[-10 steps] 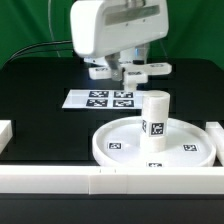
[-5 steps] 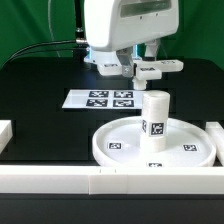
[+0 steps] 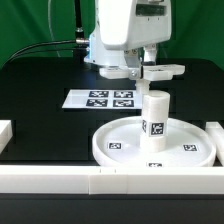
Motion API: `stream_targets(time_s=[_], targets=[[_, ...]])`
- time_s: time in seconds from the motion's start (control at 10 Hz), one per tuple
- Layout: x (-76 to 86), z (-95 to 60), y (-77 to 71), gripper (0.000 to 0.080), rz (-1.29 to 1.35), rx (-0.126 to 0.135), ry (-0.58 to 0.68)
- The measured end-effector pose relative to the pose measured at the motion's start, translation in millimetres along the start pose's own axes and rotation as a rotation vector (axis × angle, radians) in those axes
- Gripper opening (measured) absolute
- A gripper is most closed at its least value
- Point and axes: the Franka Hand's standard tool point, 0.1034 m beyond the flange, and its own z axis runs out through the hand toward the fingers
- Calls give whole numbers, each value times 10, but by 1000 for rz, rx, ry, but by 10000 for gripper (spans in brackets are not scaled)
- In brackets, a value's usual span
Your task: Assemble round table
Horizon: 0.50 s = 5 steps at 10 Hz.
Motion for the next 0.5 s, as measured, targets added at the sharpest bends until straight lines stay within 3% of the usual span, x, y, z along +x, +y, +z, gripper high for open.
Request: stream_targets(time_s=[0.3,0.5], targets=[[116,3,-59,448,-20,3,1],[213,31,-65,448,-45,20,-9]])
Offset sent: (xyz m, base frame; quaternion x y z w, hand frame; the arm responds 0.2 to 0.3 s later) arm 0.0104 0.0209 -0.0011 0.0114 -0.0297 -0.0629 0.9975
